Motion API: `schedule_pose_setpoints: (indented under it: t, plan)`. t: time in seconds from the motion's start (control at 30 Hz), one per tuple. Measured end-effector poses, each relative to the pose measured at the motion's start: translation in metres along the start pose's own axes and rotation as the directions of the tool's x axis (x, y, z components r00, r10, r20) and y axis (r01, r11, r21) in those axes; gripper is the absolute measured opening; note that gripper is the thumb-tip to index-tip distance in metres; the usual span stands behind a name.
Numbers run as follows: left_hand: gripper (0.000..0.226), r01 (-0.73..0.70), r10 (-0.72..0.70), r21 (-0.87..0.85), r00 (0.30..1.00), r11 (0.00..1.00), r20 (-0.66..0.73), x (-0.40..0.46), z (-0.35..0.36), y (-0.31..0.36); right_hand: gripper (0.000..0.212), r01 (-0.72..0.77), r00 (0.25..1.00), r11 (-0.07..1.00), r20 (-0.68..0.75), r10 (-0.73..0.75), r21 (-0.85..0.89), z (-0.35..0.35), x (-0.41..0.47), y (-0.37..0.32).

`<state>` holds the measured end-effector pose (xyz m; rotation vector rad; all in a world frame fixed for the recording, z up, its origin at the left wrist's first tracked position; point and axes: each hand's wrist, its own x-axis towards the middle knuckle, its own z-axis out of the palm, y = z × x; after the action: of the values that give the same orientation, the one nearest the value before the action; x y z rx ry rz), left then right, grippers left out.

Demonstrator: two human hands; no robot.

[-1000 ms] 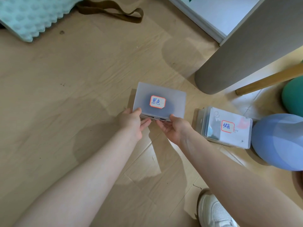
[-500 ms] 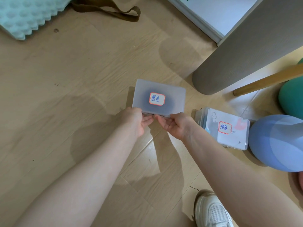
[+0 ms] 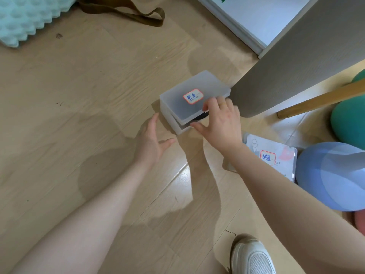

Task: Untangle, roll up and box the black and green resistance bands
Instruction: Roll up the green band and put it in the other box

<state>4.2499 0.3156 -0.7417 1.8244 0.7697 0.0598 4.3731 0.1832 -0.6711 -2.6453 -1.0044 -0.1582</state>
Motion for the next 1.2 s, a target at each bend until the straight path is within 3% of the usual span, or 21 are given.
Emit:
schedule_pose_setpoints:
  t: [0.13,0.23,0.3,0.4,0.5,0.63,0.7,0.83,0.93,1.1,1.2]
  plan:
    - [0.098,-0.026,0.027,0.012,0.999,1.000,-0.039,0.012,0.007,0.011,0.068,0.077,0.996,0.995,0.043,-0.075,-0.056,0.000,0.026,0.016]
    - [0.107,-0.044,0.044,0.003,0.998,0.999,-0.035,0.024,0.013,0.016,0.094,0.066,0.912,0.997,0.409,-0.040,-0.048,-0.001,0.034,0.033]
    - [0.118,-0.041,0.044,0.083,0.998,0.996,-0.039,0.030,0.015,0.017,0.096,0.105,0.825,0.990,0.564,-0.034,-0.094,0.001,0.030,0.044]
    - [0.133,-0.066,0.065,0.149,0.998,0.987,0.018,0.037,0.010,0.014,0.085,0.260,0.861,0.950,0.488,-0.146,-0.174,0.004,0.011,0.050]
    - [0.146,-0.100,0.082,0.171,0.991,0.980,0.105,0.042,0.009,0.008,0.071,0.256,0.892,0.956,0.417,-0.176,-0.145,0.005,0.010,0.051]
    - [0.141,-0.113,0.108,0.131,0.993,0.985,0.040,0.048,0.014,0.013,0.061,0.318,0.854,0.948,0.443,-0.272,-0.030,0.001,0.032,0.049]
    - [0.132,-0.131,0.129,0.053,0.991,0.990,0.042,0.047,0.012,0.012,0.058,0.310,0.825,0.950,0.489,-0.283,0.027,-0.003,0.030,0.046]
    - [0.118,-0.227,0.229,-0.031,0.956,0.973,0.182,0.032,-0.004,0.006,0.061,0.244,0.808,0.960,0.520,-0.278,0.134,-0.008,0.026,0.043]
    - [0.096,-0.252,0.256,-0.045,0.937,0.967,0.238,0.020,-0.018,0.015,0.070,0.170,0.712,0.957,0.643,-0.283,0.233,-0.011,0.028,0.039]
    - [0.121,-0.257,0.226,0.095,0.939,0.962,0.259,0.020,-0.018,0.000,0.080,0.208,0.712,0.949,0.629,-0.312,0.235,-0.016,0.026,0.032]
    - [0.114,-0.202,0.195,0.004,0.949,0.979,0.247,0.022,-0.017,0.008,0.074,0.127,0.725,0.952,0.629,-0.280,0.277,-0.026,0.027,0.030]
